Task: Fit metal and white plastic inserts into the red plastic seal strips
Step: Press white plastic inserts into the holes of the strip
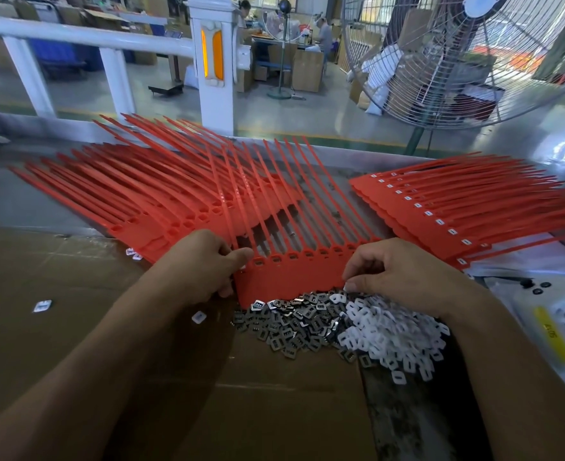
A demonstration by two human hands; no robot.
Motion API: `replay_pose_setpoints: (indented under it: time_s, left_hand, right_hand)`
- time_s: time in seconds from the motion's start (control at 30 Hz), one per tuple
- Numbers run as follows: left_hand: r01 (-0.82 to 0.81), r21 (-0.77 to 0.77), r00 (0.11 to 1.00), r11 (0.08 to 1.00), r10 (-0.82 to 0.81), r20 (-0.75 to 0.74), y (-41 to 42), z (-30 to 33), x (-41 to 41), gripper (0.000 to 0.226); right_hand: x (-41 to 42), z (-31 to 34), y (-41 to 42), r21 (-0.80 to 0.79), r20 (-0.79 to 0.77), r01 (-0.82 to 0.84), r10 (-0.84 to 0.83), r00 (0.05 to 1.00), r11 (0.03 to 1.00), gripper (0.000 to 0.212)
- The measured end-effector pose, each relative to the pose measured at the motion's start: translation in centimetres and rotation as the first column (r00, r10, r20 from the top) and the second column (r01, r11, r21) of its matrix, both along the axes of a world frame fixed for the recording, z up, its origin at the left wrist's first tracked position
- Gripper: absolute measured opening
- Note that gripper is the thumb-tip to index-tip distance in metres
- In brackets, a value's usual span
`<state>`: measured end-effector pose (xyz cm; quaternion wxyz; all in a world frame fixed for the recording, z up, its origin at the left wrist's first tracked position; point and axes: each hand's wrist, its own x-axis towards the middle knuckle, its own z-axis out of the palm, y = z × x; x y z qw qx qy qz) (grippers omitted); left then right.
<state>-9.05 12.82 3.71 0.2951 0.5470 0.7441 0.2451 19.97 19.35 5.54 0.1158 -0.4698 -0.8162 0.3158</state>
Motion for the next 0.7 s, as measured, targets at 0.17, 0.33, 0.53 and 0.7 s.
replay_pose_setpoints:
  time_s: [0.17, 0.33, 0.53, 0.7]
  left_hand:
    - [-0.018, 0.040, 0.991, 0.999, 0.023, -0.130, 0.1, -0.4, 0.4, 0.051]
    - [-0.003, 0.028, 0.996, 1.000, 0.006, -0.087, 0.0, -0.2, 0.3, 0.040]
    - [0.005, 0.036, 0.996, 0.999, -0.002, -0.090, 0.0, -0.3, 0.2, 0.036]
    - [0.021, 0.040, 0.997, 0.999, -0.018, -0.077, -0.1, -0.2, 0.0, 0.034]
  right_hand:
    - [0.0, 0.2, -0.1, 0.046, -0.078, 0.000, 0.004, 0.997, 0.999, 0.007]
    - [-0.5, 0.3, -0.4, 0.050, -0.283, 0.032, -0.016, 0.959, 0.998, 0.008]
    - [-2.1, 0.5, -1.0, 0.008, -0.339, 0.010, -0.007, 0.941, 1.000, 0.016]
    - [-4.9, 0.6, -1.4, 0.007, -0.362, 0.032, -0.027, 0.932, 0.999, 0.015]
